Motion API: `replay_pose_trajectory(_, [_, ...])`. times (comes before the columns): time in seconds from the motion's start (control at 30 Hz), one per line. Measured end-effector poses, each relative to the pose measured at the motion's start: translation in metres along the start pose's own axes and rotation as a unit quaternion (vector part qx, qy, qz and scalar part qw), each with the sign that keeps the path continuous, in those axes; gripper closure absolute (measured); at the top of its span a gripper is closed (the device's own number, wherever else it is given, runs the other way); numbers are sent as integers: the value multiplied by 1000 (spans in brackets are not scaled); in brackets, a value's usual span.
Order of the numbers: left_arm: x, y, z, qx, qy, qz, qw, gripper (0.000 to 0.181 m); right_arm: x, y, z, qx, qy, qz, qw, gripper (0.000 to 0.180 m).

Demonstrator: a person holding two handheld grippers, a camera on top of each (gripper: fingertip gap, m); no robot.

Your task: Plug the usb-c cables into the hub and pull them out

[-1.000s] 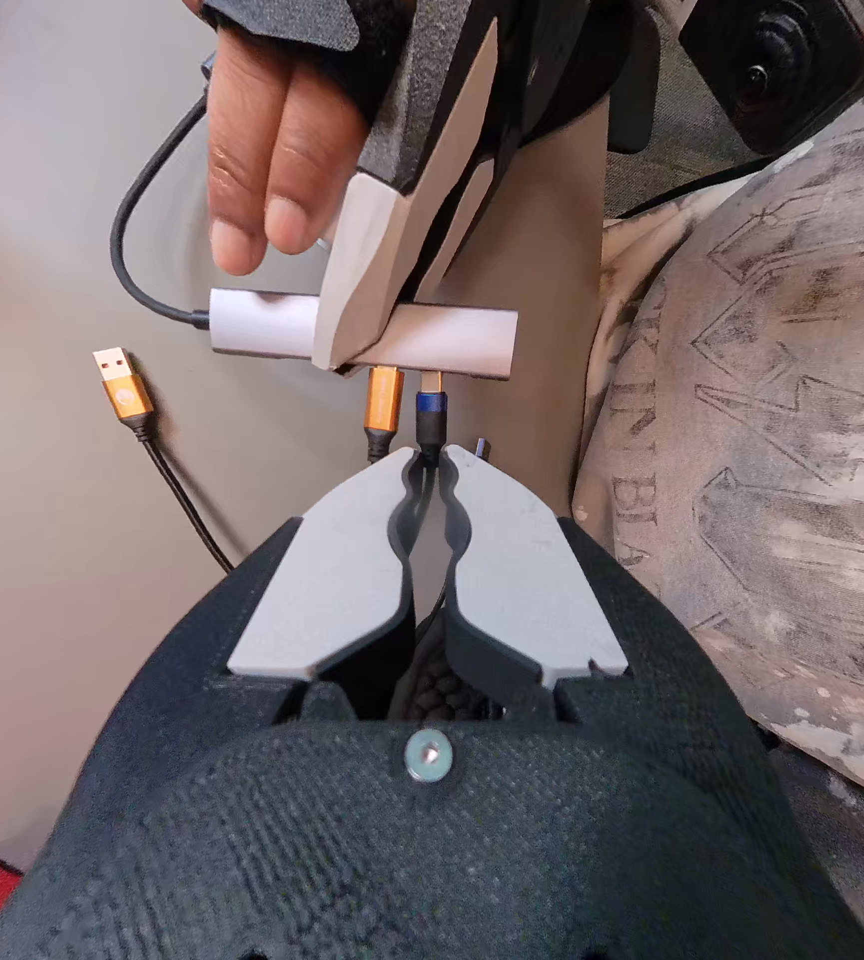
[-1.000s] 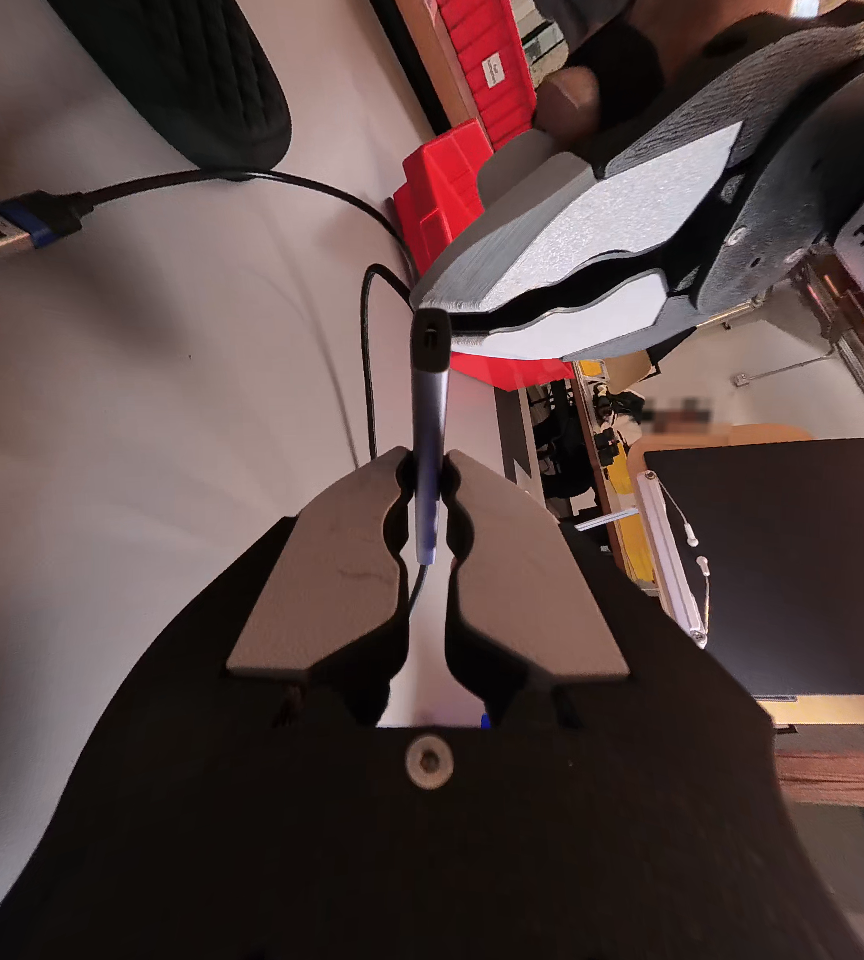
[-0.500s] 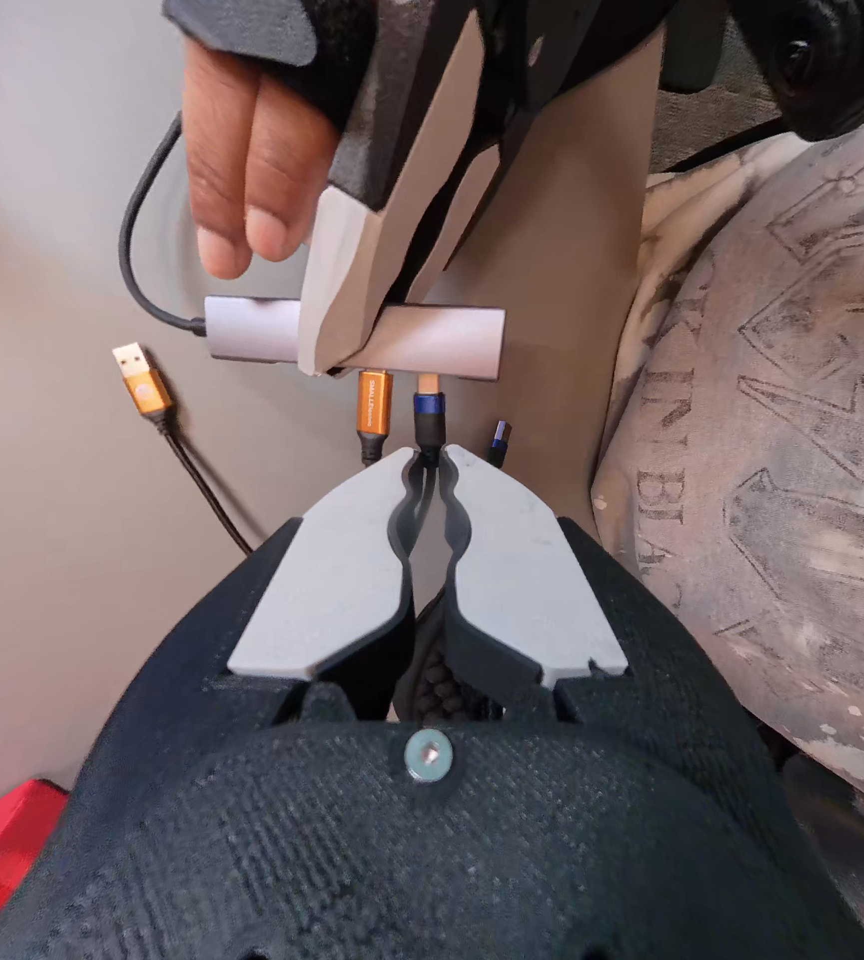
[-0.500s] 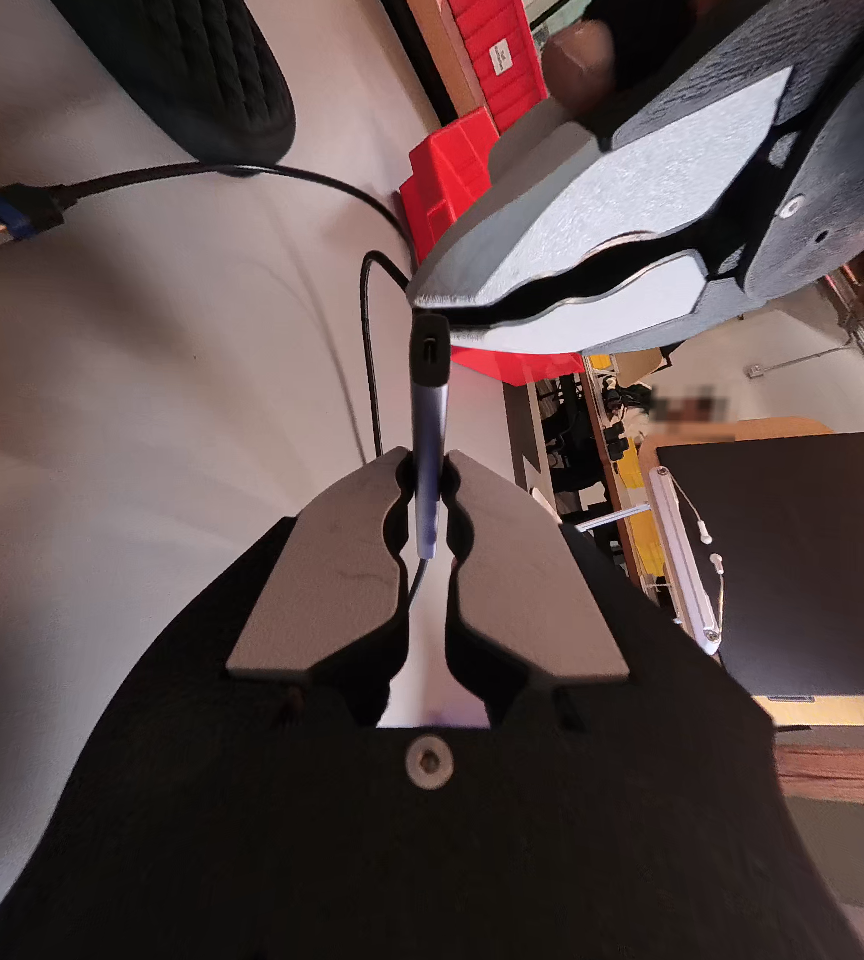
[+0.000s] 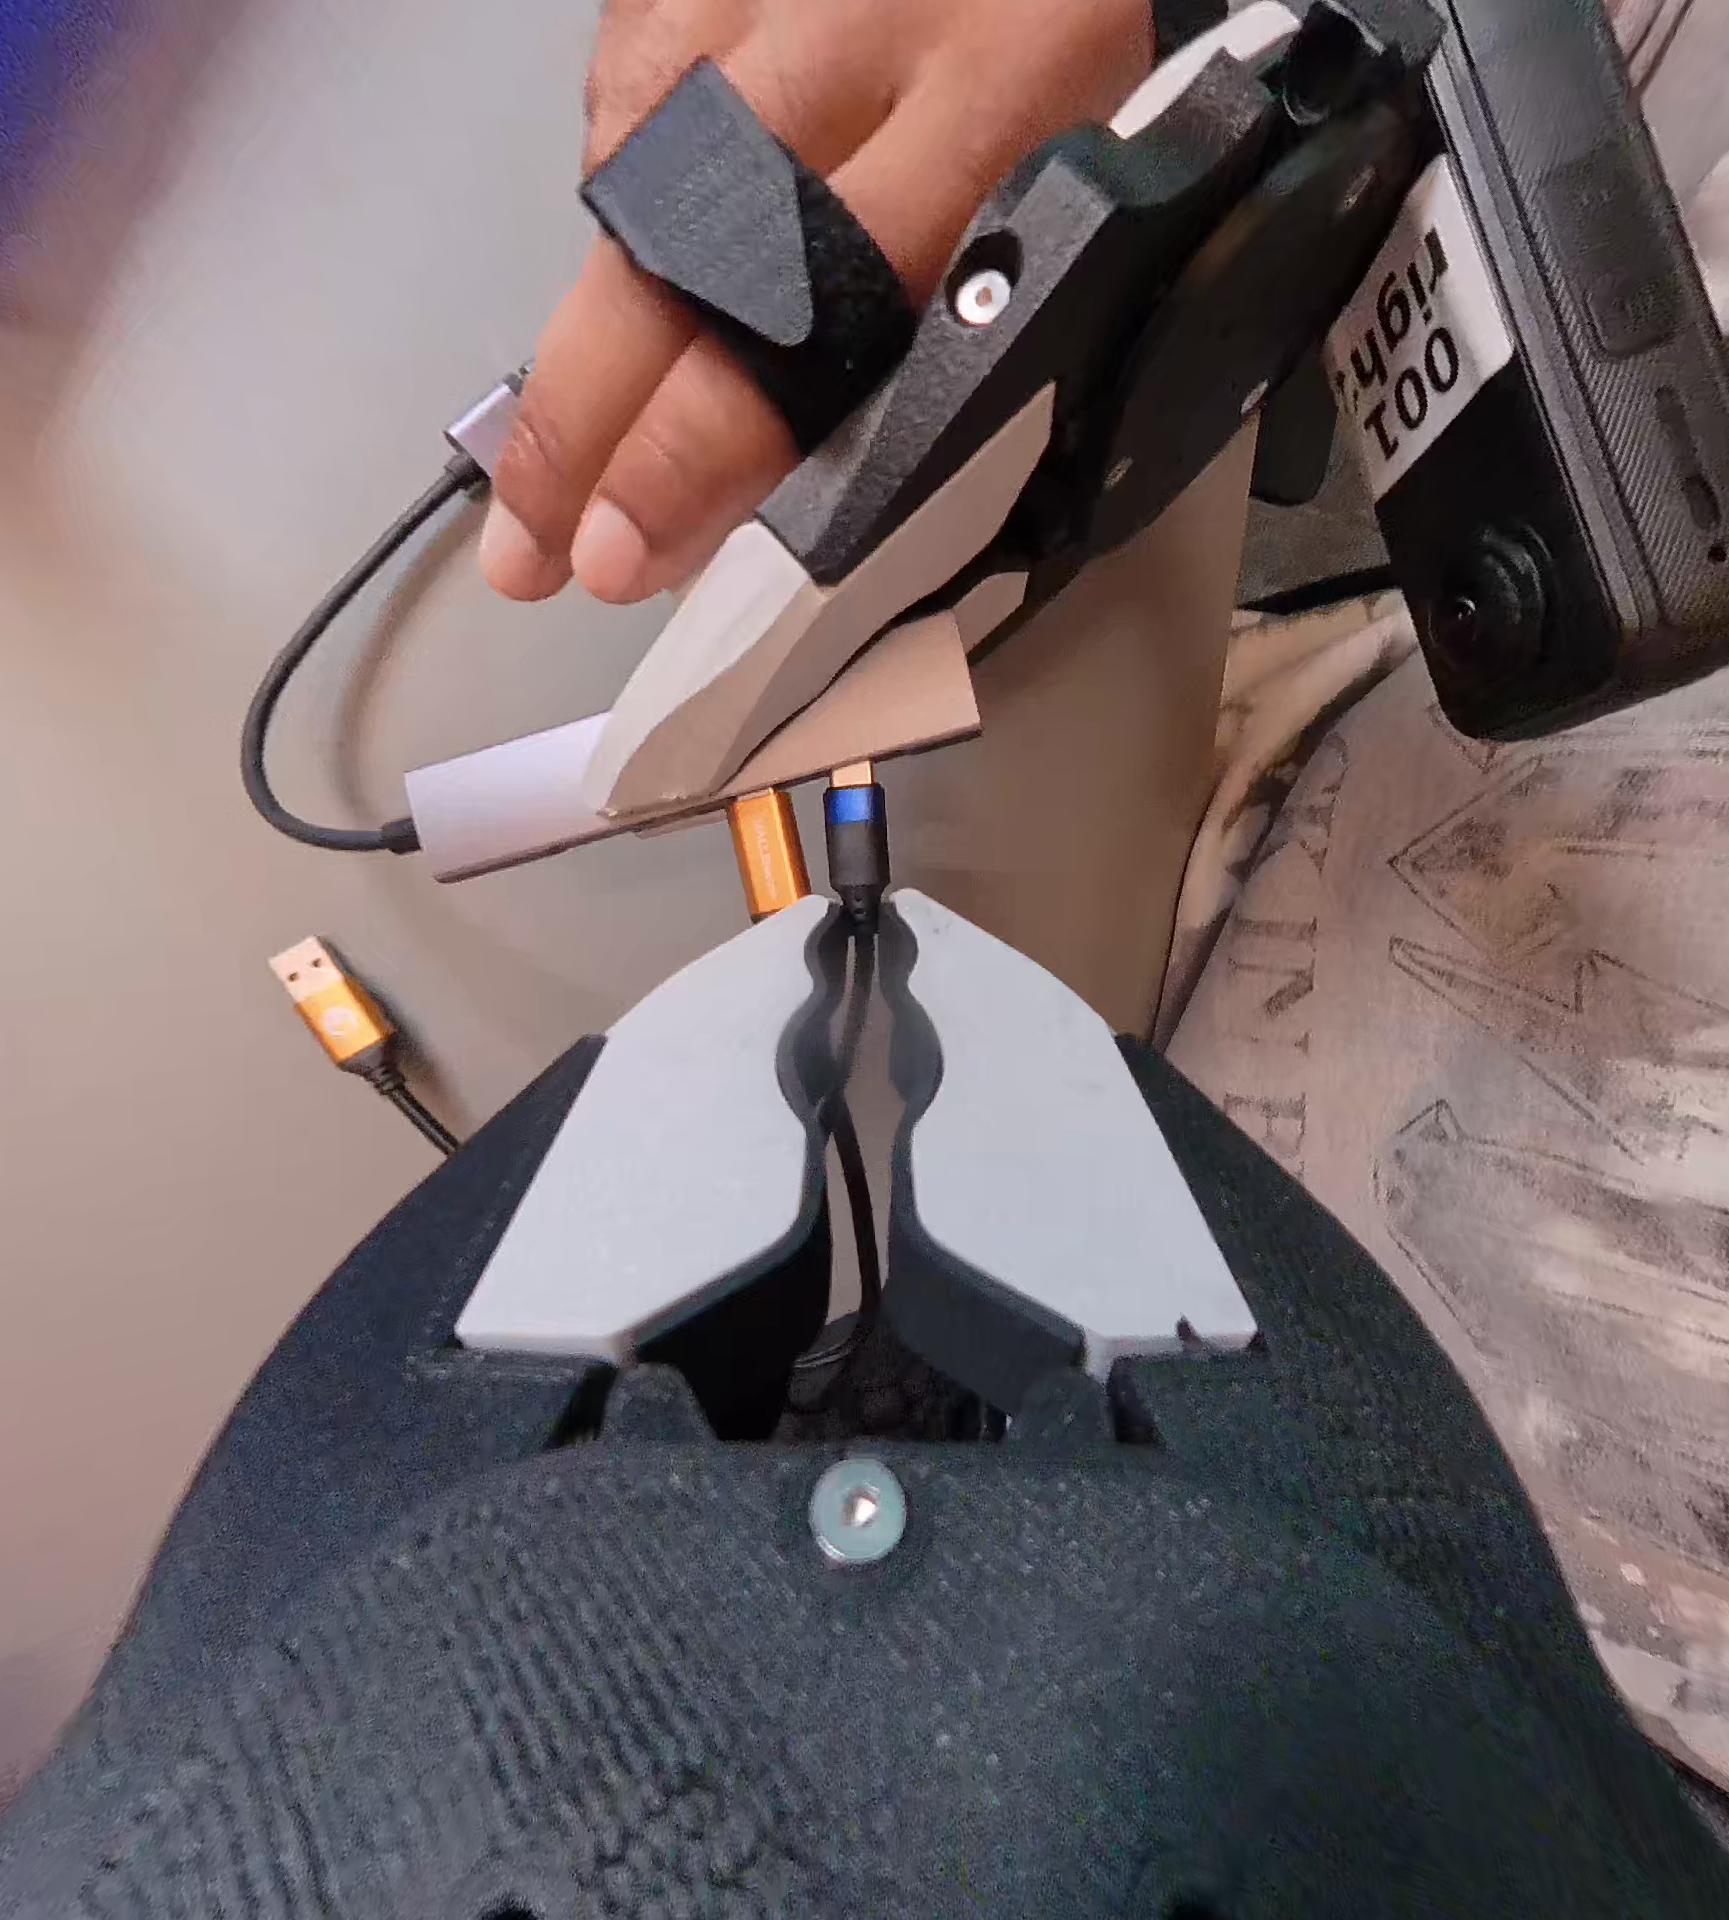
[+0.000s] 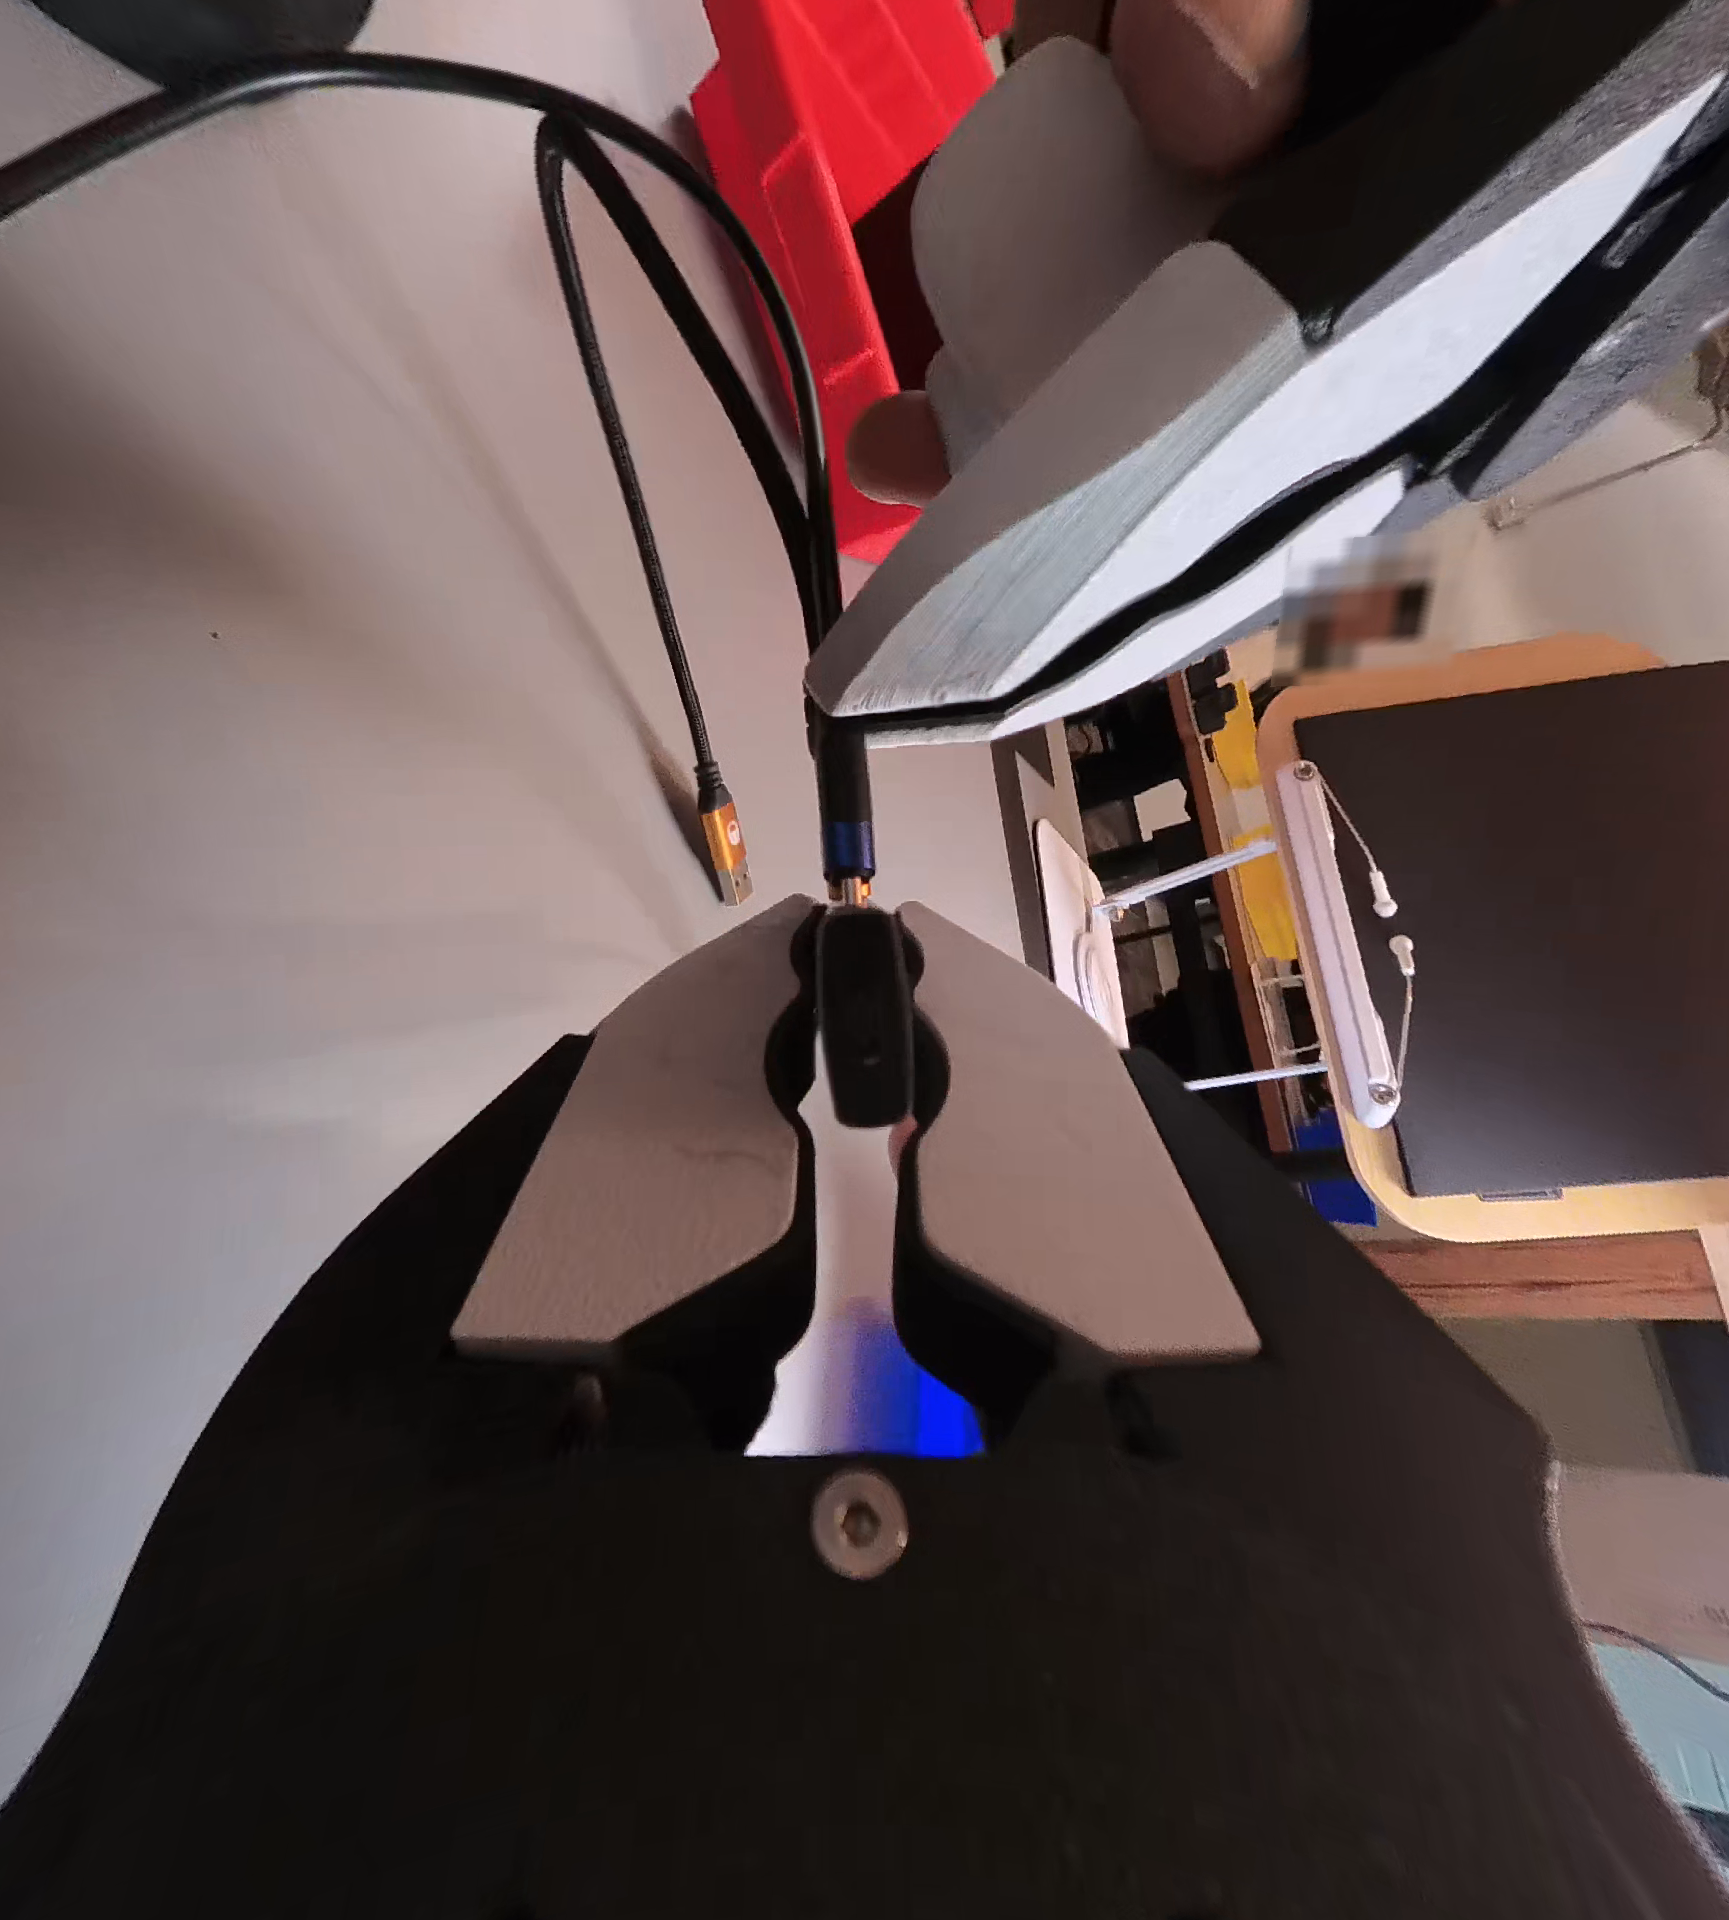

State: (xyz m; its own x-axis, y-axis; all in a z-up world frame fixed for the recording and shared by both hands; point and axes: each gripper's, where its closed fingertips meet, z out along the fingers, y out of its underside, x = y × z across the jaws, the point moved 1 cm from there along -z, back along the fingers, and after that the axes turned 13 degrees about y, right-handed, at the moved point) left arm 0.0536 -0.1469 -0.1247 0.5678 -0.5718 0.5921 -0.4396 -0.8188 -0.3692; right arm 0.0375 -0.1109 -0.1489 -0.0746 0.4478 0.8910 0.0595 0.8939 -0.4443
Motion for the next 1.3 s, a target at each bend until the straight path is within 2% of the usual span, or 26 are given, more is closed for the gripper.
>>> replay_pose_trajectory(0.37, [-9,-5,1,66,-11,-14,998,175,0,12,10,-79,15,-25,996,169])
replay_pose_trajectory(1.0, [-13,0,4,82,-31,8,996,175,-6,14,15,-123,14,-62,990,170])
replay_pose_trajectory(1.07, [-11,-1,3,85,-44,49,994,171,-7,12,15,-115,2,-35,993,170])
replay_pose_trajectory(1.17, [1,-7,-3,101,-74,145,982,160,-7,2,11,-94,-45,58,993,170])
replay_pose_trajectory(1.27, [6,-2,-8,84,-119,221,964,145,0,-9,3,-60,-96,175,978,170])
replay_pose_trajectory(1.3, [11,-3,-13,102,-107,241,959,145,3,-15,-1,-41,-117,212,969,170])
